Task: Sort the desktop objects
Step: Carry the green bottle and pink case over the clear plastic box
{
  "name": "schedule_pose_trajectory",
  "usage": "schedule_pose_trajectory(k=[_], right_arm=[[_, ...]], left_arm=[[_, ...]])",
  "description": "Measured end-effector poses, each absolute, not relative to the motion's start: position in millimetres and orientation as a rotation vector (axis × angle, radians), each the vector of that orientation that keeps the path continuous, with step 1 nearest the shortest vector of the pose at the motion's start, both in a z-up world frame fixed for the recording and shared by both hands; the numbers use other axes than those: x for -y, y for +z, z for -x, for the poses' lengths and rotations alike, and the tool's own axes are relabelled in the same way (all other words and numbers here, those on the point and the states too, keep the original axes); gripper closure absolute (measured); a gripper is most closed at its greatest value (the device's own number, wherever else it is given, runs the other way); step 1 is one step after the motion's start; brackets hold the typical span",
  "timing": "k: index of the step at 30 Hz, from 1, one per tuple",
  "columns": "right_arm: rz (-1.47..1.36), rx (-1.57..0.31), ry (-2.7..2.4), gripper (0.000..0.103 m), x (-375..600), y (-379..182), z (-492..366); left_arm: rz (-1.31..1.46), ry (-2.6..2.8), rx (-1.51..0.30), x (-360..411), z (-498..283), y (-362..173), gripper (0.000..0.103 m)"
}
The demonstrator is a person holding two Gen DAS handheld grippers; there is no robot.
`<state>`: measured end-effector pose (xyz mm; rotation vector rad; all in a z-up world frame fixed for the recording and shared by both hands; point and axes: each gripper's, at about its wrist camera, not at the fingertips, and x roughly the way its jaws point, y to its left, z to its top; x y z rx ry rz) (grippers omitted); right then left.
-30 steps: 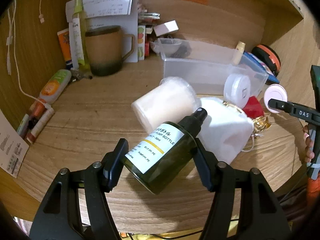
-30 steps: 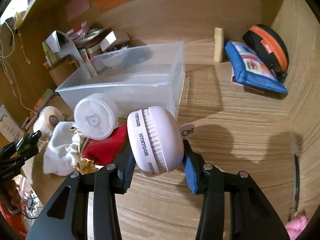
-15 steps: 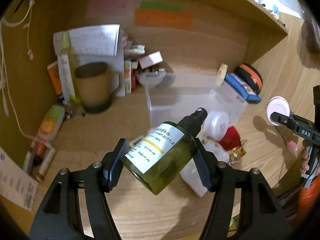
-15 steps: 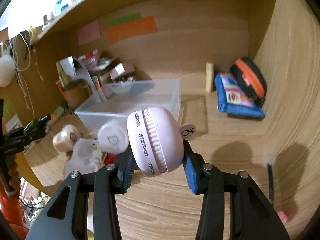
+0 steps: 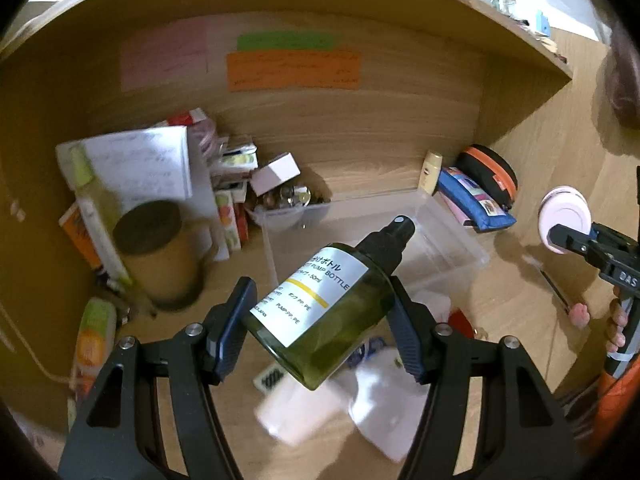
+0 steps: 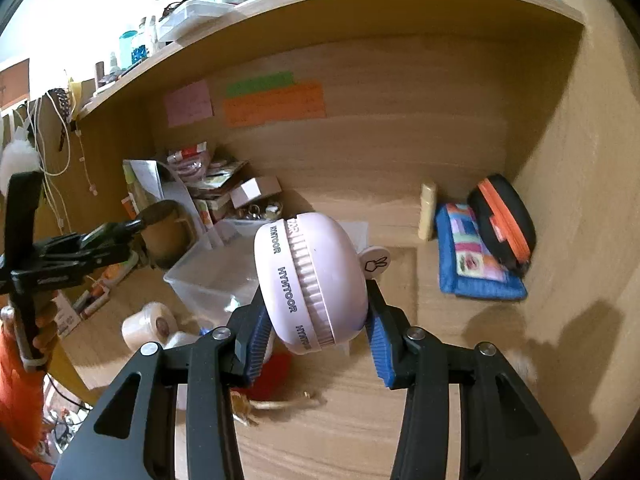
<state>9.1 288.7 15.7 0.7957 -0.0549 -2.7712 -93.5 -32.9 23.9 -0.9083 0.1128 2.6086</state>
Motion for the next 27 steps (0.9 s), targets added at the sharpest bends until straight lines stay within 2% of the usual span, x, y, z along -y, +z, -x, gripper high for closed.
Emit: schedule_pose_trajectory(k=[11,22,27], right_arm=[[-0.837,-0.01,-2.686,0.063,-264,13,44],[-1.03,-0.063,-2.554,0.063,-245,-27,122],[-1.141,-0.203,-2.484,0.063,-229,-49,148]], left_arm=[[1.014,2.447,-0.205,-2,163,7,0.039],[1.188,2.353,-0.247,-21,216,-30,0.039],[1.256,2.312,-0.295,-30,233,-45,0.039]])
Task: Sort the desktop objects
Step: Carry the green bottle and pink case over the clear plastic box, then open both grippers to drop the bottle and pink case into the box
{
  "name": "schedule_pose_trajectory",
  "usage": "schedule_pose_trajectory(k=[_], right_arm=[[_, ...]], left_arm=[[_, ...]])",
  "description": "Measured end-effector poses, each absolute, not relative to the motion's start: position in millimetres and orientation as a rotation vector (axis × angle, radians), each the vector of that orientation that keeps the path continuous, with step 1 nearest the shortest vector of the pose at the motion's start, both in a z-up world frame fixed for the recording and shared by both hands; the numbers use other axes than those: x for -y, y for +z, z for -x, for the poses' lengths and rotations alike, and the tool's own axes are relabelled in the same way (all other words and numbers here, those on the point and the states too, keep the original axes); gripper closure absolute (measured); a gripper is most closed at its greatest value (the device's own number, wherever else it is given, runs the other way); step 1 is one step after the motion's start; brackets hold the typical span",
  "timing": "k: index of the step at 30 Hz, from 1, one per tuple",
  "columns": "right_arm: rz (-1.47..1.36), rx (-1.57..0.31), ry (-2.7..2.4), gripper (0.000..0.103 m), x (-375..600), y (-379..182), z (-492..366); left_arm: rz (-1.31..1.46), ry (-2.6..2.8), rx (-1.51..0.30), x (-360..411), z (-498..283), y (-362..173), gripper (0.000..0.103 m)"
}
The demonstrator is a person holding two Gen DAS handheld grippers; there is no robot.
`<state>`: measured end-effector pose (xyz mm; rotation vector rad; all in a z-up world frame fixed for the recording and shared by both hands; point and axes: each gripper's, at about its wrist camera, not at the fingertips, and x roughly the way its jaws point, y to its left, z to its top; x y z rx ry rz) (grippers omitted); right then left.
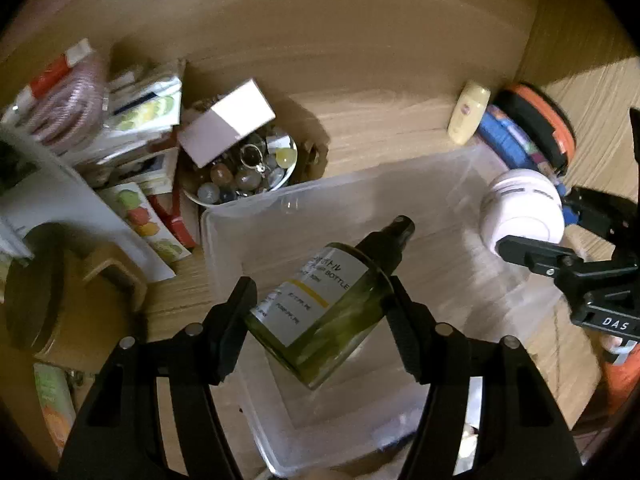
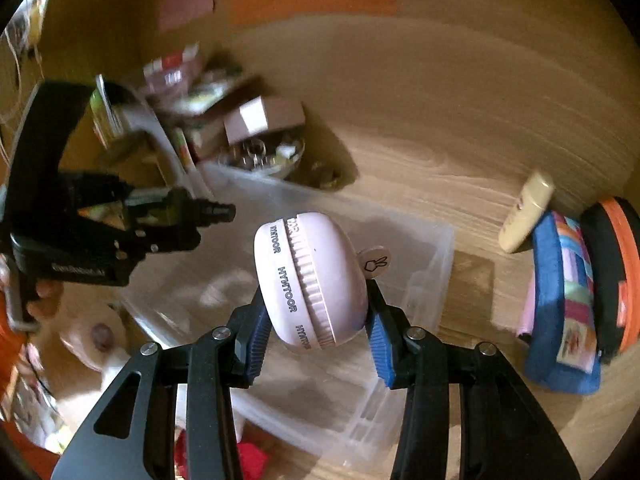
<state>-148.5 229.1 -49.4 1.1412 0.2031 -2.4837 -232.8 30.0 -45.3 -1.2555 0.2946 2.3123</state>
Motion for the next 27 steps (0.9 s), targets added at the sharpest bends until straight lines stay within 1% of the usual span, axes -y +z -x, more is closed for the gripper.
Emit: schedule_pose_trajectory(k=[6,15,17,24,25,27], right_arm=[[-1.235,-0.339,-2.415,0.063,-216,-70,168],[-1.281,-0.439,-2.364,0.063,-204,-83,183],[-1.278,-0.482,-2.378,0.061,-201,-82,183],[-1.257,-0.491,-2.392,0.061,-199,-77,177],[-1.254,-0.493,-2.398,0.06,-196,-77,176],[-1.237,-0.494,-2.418,0.054,-195,-74,174]], left_arm=[[1.291,2.259,-0.377,-40,240,-60,0.039],[1.305,2.222,-0.501,-54,247,-71,0.039],[1.301,2.223,-0.527,-57,246,-74,0.039],[1.32,2.199,-0.538,-63,247,-81,0.039],[1.321,2.201,-0.537,-62,247,-80,0.037],[1.319,2.207,-0.537,-61,247,-80,0.036]])
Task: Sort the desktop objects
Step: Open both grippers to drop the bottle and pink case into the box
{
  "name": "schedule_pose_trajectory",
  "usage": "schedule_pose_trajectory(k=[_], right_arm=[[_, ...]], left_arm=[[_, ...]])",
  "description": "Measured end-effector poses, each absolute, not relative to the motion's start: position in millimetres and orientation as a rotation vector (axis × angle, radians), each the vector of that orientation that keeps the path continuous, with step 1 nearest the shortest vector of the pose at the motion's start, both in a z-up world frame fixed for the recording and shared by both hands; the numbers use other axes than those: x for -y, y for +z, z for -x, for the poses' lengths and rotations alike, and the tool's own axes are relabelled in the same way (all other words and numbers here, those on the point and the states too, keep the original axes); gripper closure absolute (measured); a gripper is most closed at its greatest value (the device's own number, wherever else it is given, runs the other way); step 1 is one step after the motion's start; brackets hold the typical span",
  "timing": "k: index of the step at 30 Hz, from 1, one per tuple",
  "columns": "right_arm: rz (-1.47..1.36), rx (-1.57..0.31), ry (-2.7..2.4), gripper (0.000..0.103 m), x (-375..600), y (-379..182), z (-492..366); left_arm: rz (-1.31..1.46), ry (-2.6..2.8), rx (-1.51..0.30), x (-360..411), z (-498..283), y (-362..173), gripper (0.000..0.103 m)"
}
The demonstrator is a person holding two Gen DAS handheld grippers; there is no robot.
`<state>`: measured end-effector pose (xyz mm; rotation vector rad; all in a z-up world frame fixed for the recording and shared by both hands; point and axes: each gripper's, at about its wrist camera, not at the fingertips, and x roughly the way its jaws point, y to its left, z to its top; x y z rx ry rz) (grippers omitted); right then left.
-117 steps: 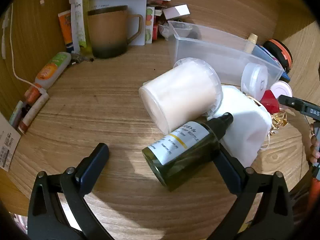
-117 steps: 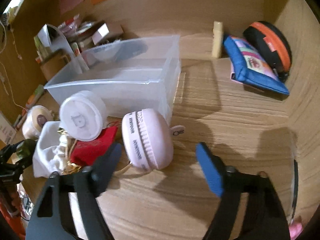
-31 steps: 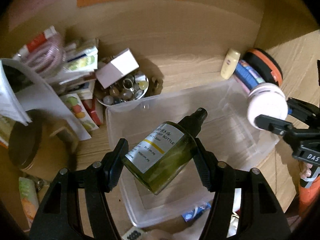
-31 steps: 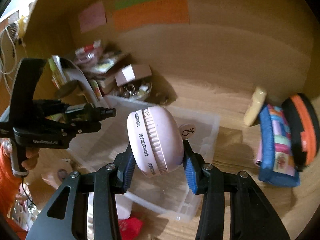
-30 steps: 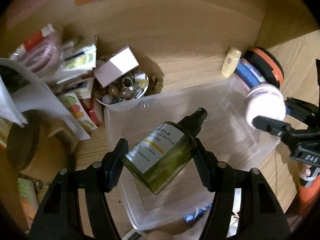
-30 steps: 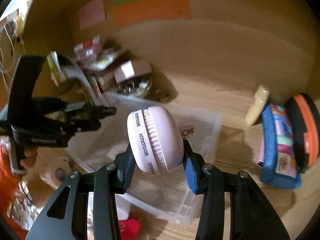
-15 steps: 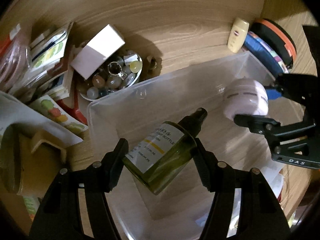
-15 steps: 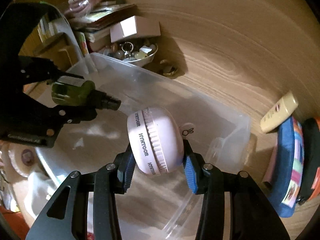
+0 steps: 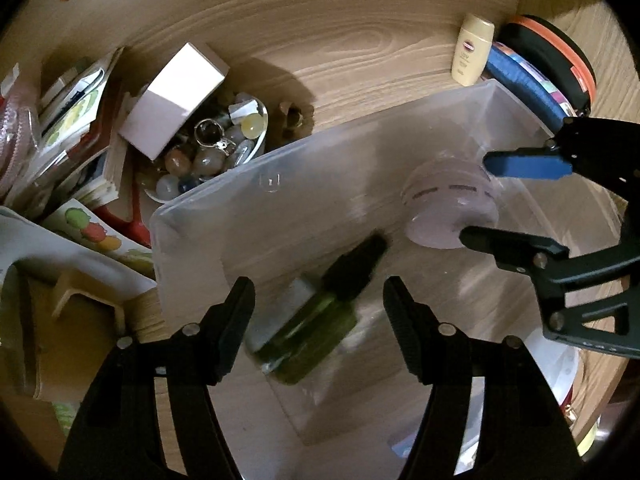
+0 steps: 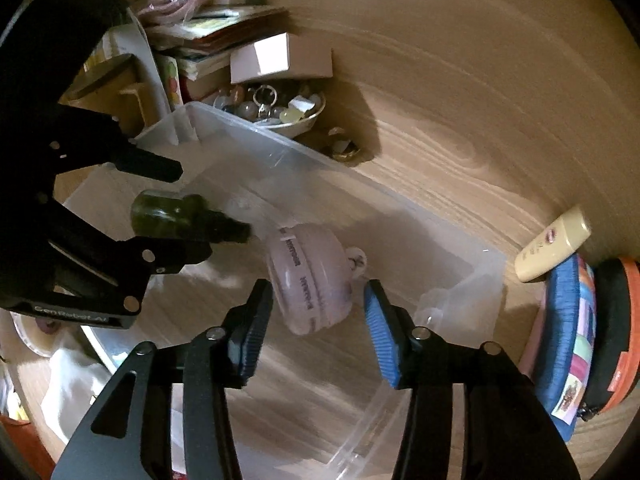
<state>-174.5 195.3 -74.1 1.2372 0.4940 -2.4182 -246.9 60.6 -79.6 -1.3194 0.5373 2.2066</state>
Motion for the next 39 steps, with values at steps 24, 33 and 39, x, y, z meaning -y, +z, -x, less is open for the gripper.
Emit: schedule_pose_trajectory(k=[24,33,39], right_arm=[[-0.912,-0.477,-2.643,0.019,-200,35,68],[-0.814,-0.401,-2.674,0.016,-195,53,20],[-0.762,-0.327,-2.689,0.009,-196,51,-3]], left_arm=[[1.069,2.413,-0.399,8,163,15,0.008],[0.95,2.516,-0.371,42,108,35,0.004],[0.933,2.53,-0.328,61,85,29,0.003]])
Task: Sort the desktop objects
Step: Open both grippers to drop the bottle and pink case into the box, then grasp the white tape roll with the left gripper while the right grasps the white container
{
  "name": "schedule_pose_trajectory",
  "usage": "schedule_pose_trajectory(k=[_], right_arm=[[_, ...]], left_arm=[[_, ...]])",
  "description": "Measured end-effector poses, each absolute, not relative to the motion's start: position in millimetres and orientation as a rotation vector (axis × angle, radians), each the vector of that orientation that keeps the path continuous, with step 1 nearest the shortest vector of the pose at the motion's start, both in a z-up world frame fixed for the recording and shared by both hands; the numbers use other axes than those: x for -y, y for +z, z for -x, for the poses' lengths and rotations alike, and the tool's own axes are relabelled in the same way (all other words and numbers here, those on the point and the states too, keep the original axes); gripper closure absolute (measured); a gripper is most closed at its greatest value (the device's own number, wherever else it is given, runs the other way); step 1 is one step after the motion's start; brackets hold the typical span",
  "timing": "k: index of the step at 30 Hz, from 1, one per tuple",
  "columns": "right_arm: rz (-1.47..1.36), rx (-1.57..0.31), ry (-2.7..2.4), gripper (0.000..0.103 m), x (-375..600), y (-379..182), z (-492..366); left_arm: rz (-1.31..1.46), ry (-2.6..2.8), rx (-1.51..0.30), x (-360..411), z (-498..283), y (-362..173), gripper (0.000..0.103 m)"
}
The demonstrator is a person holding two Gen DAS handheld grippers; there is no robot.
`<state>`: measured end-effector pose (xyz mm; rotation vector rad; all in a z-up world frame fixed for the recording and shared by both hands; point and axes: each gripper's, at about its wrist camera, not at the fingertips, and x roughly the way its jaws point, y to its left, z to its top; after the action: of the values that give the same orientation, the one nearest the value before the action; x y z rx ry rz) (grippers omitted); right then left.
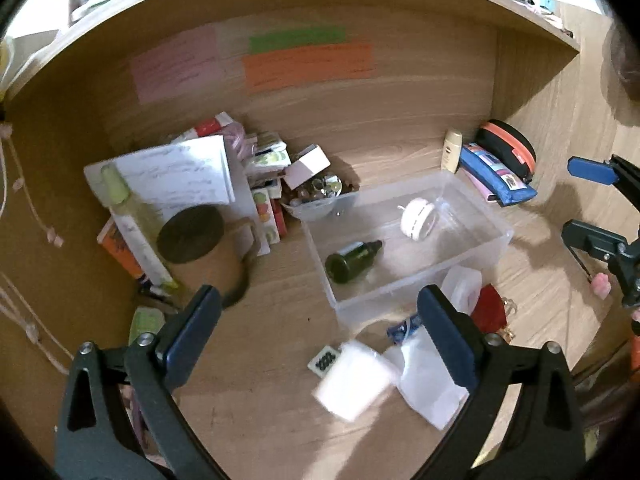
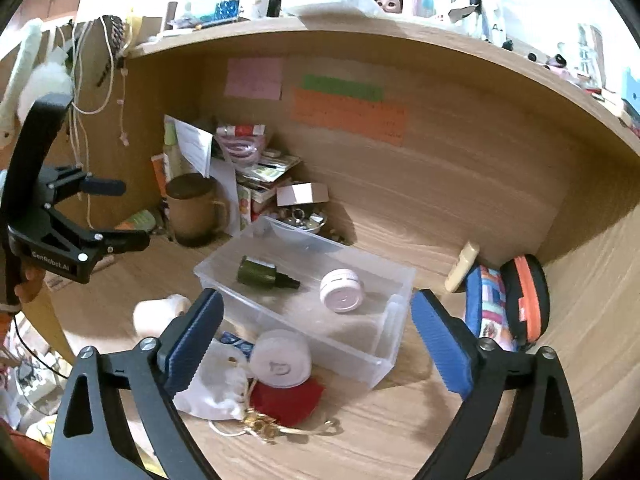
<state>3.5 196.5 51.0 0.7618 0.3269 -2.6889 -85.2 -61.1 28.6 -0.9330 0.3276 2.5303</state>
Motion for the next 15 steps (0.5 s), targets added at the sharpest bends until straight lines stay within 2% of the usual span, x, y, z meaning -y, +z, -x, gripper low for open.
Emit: schedule_pose_trajectory(k=[15], right_arm=[[-0.94,-0.191,-2.692,0.009,-201,-17,-5]], left_arm=[[1.052,2.416,-0.238,81,58,-36,0.003]])
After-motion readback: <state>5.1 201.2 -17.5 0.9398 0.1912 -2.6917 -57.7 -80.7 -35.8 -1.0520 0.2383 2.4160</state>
